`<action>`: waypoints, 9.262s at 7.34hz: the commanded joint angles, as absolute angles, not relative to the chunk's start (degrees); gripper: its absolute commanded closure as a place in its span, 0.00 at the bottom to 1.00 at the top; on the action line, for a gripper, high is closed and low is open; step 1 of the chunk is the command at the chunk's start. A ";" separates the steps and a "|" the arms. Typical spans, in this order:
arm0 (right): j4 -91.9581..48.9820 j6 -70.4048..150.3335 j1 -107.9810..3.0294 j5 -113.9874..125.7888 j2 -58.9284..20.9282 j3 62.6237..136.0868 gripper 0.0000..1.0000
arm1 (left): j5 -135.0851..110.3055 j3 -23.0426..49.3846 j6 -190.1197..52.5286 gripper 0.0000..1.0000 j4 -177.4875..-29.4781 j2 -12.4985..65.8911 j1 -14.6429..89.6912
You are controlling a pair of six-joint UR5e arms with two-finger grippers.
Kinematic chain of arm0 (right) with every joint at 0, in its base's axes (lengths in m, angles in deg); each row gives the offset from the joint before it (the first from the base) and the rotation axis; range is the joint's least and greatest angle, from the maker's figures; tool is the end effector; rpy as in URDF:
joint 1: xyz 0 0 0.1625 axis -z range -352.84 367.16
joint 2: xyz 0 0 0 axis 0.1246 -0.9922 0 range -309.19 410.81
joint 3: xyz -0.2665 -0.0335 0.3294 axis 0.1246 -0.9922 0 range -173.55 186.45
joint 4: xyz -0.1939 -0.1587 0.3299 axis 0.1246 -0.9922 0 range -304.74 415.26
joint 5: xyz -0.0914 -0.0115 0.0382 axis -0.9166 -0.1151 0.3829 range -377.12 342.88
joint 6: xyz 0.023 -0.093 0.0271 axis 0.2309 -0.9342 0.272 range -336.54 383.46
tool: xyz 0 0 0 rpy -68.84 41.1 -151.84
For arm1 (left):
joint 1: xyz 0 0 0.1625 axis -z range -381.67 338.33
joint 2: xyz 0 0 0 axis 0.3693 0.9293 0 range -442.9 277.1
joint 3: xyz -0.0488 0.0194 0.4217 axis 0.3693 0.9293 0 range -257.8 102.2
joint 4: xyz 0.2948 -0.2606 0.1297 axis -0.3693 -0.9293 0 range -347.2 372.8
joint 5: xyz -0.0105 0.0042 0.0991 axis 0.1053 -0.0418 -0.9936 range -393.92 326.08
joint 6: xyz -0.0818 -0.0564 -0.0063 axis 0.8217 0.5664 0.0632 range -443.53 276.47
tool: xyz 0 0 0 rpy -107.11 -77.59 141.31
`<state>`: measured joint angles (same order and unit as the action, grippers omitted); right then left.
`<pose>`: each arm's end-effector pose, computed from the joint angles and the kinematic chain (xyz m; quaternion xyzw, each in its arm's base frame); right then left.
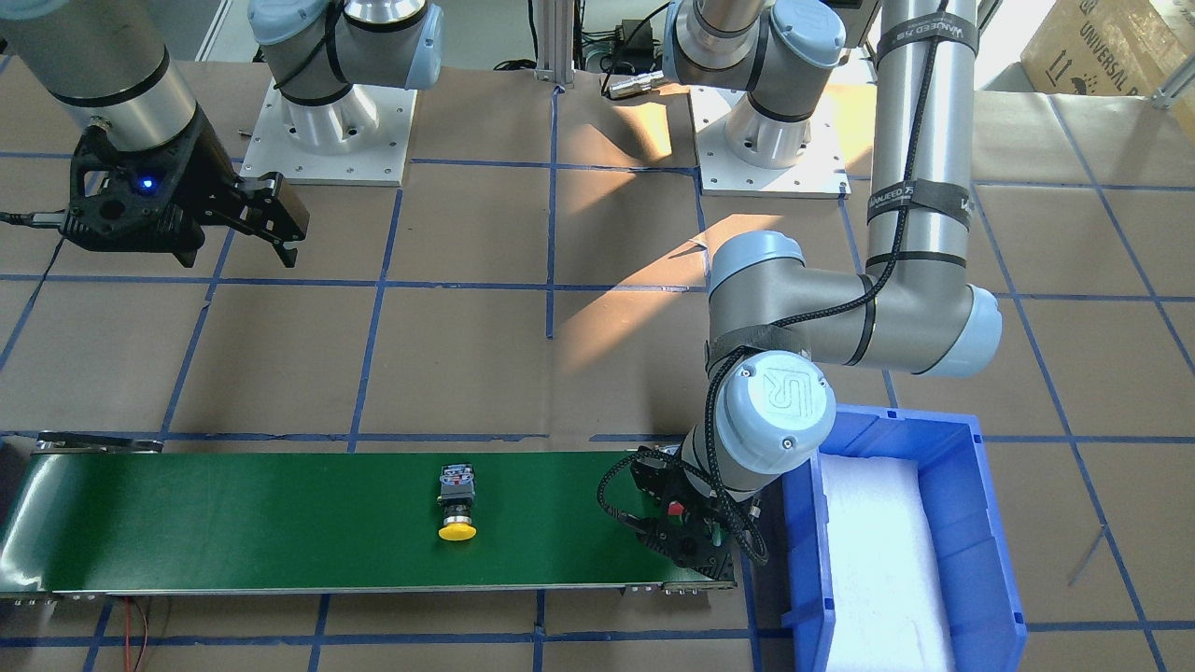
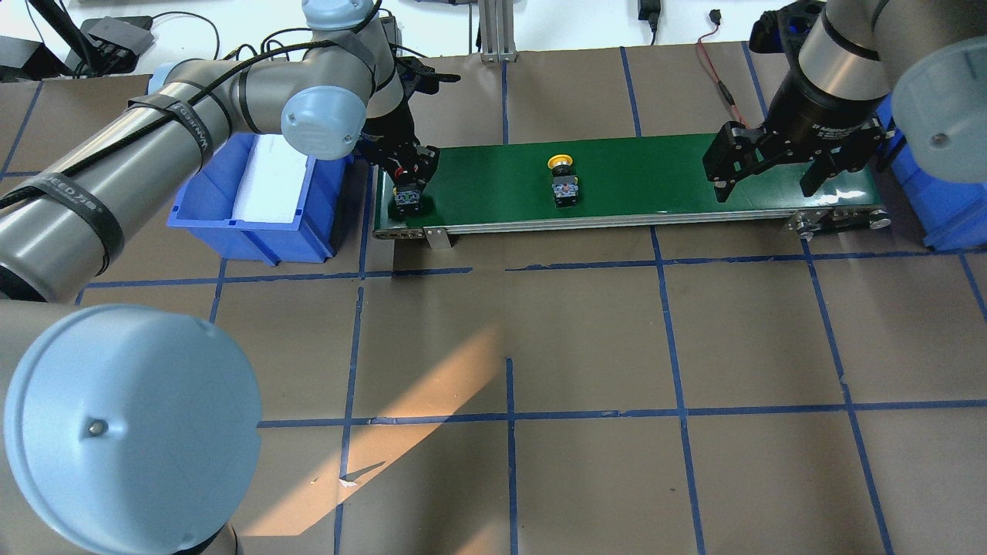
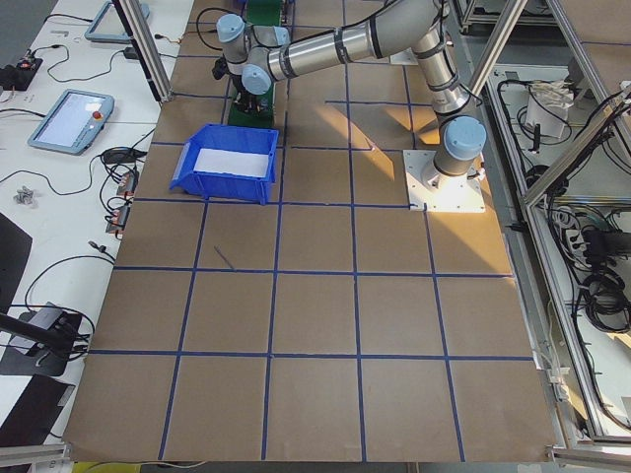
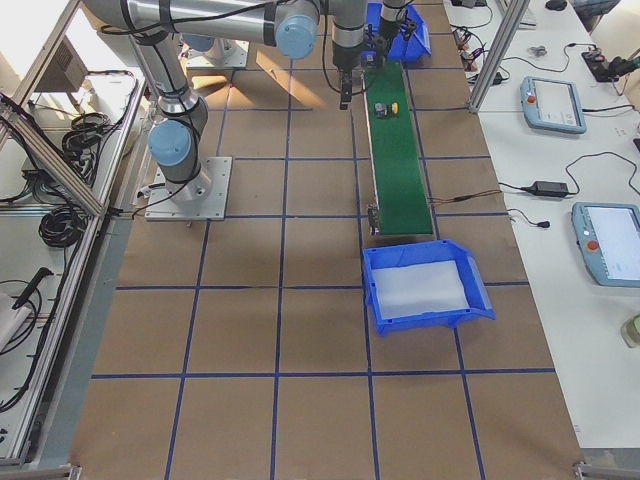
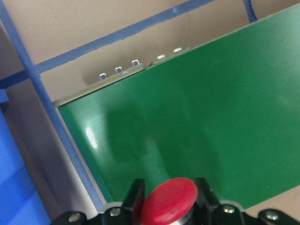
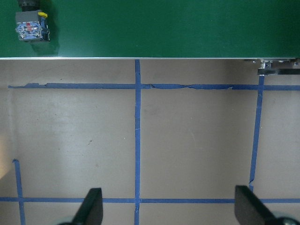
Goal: Transport two buttons from left to right
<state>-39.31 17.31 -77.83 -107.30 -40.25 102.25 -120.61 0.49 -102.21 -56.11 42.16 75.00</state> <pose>0.0904 -0.4923 0.4552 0.0100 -0.9999 -0.0017 0.0014 -0.2194 -0.6791 0.2517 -0.2188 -0.9751 -0.0165 0.0308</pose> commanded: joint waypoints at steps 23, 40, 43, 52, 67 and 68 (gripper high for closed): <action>-39.66 17.31 -77.83 -107.47 -40.42 101.11 0.00 | -124.01 17.47 -79.84 0.00 -77.64 4.64 69.29; -39.66 17.40 -77.83 -107.47 -40.51 101.72 0.00 | -124.80 13.96 -80.80 0.00 -77.12 6.22 68.68; -44.03 14.95 -75.22 -110.35 -33.52 99.28 0.00 | -124.80 14.05 -80.80 0.00 -77.12 6.05 68.68; -53.27 10.19 -68.96 -109.06 -19.16 96.80 0.00 | -124.80 14.22 -80.80 0.00 -77.12 6.05 68.68; -61.56 12.04 -74.58 -108.09 -11.94 96.88 0.73 | -124.80 14.49 -80.80 0.00 -77.12 5.96 68.68; -61.46 12.04 -74.58 -108.00 -11.86 96.89 0.83 | -124.80 14.49 -80.80 0.00 -77.12 5.96 68.68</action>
<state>-61.83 12.11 -74.59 -107.92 -11.72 96.80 -124.80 14.49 -80.80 -77.12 5.95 68.68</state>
